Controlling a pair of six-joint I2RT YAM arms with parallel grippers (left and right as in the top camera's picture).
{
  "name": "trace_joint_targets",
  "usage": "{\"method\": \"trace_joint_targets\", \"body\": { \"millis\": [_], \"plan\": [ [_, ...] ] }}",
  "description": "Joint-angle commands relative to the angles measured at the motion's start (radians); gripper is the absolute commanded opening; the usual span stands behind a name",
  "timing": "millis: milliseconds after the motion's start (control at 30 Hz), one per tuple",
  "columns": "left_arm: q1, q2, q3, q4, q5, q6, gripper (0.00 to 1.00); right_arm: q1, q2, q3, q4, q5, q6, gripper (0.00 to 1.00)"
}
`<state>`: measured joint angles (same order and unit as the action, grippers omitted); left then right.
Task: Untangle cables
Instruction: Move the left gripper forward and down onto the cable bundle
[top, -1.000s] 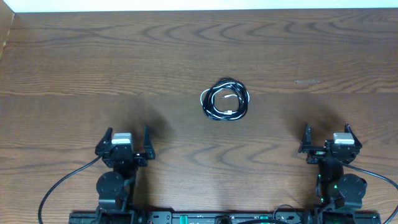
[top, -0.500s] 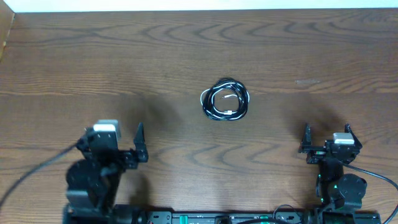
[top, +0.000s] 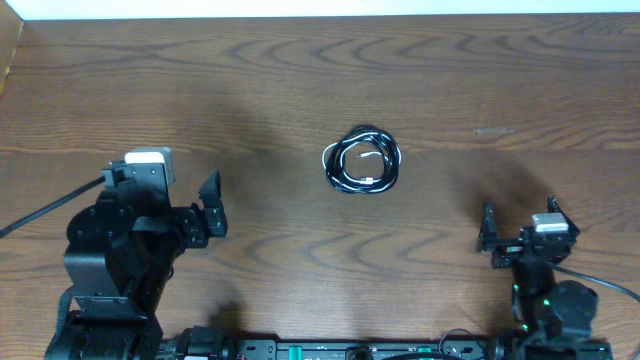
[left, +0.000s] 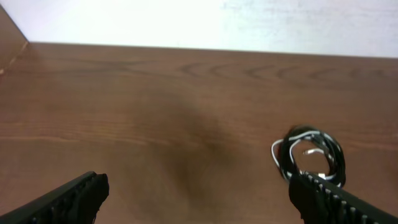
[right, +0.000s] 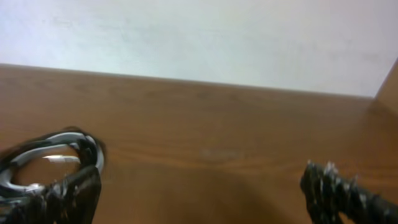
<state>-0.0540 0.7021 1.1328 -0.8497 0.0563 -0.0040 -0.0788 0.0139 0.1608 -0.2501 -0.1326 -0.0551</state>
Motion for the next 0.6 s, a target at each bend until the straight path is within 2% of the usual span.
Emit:
{"method": "trace_joint_targets", "body": {
  "millis": [0, 100, 233, 433, 567],
  "plan": [
    [0.004, -0.003, 0.017, -0.003, 0.006, -0.005, 0.98, 0.008, -0.002, 0.21, -0.117, -0.052, 0.075, 0.99],
    [0.004, 0.007, 0.016, 0.006, 0.006, -0.005, 0.98, 0.008, 0.032, 0.404, -0.265, -0.023, 0.077, 0.99],
    [0.004, 0.018, 0.015, -0.005, 0.003, -0.005, 0.98, 0.008, 0.157, 0.629, -0.366, 0.002, 0.112, 0.99],
    [0.004, 0.033, 0.014, -0.002, 0.004, -0.009, 0.98, 0.008, 0.52, 1.027, -0.639, -0.063, 0.124, 0.99],
    [0.004, 0.033, 0.014, -0.002, 0.018, -0.017, 0.98, 0.008, 0.781, 1.302, -0.883, -0.137, 0.015, 0.99]
  ]
}}
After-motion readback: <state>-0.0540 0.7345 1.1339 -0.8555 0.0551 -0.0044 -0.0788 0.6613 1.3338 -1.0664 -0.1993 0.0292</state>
